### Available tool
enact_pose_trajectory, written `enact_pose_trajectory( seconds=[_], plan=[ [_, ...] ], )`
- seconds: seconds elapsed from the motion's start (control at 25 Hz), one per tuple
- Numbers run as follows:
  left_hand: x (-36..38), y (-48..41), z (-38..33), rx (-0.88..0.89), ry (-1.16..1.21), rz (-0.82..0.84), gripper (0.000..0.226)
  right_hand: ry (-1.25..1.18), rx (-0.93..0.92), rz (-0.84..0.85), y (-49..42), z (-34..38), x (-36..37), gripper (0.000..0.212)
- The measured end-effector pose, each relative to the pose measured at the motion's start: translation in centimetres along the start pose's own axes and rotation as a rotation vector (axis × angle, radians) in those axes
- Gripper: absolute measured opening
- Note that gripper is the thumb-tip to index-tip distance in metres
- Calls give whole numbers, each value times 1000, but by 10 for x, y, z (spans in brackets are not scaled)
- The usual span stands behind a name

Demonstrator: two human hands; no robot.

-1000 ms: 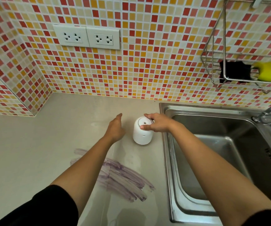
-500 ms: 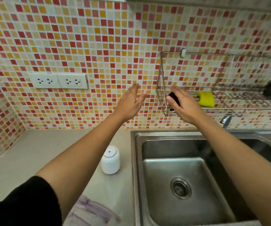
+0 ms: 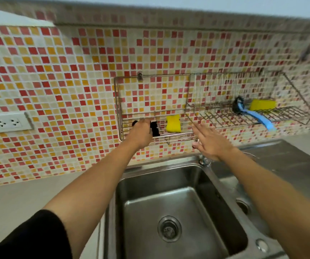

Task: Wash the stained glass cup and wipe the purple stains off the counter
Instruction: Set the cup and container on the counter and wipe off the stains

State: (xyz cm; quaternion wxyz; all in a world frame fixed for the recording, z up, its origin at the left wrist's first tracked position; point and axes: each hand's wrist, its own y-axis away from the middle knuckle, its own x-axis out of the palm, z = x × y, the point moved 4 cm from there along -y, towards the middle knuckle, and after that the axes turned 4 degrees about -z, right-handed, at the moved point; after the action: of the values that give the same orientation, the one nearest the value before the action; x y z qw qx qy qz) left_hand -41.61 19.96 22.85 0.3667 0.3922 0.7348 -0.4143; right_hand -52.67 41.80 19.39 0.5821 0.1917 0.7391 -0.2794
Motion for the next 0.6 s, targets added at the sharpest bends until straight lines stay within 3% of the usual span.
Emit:
enact_pose_trajectory(
  seconds=[0.16,0.24,0.36,0.48,0.6],
  plan=[
    [17,-28,7,-169,34,89,35,-33,-35,-96,1,4,3,63],
    [25,-35,9,-220,78,169,48,-59,-45,-105,2,0,6,63],
    [30,-41,18,-212,-120,319,59,-75,-65,-117,0,-2,8,66],
    [19,-40,28,-326,-148,129,37,-87,-71,-115,0,-3,10,69],
    [2,-30,12,-121,-68,-139,28,-113,-99,-95,-1,-5,6,70]
  ],
)
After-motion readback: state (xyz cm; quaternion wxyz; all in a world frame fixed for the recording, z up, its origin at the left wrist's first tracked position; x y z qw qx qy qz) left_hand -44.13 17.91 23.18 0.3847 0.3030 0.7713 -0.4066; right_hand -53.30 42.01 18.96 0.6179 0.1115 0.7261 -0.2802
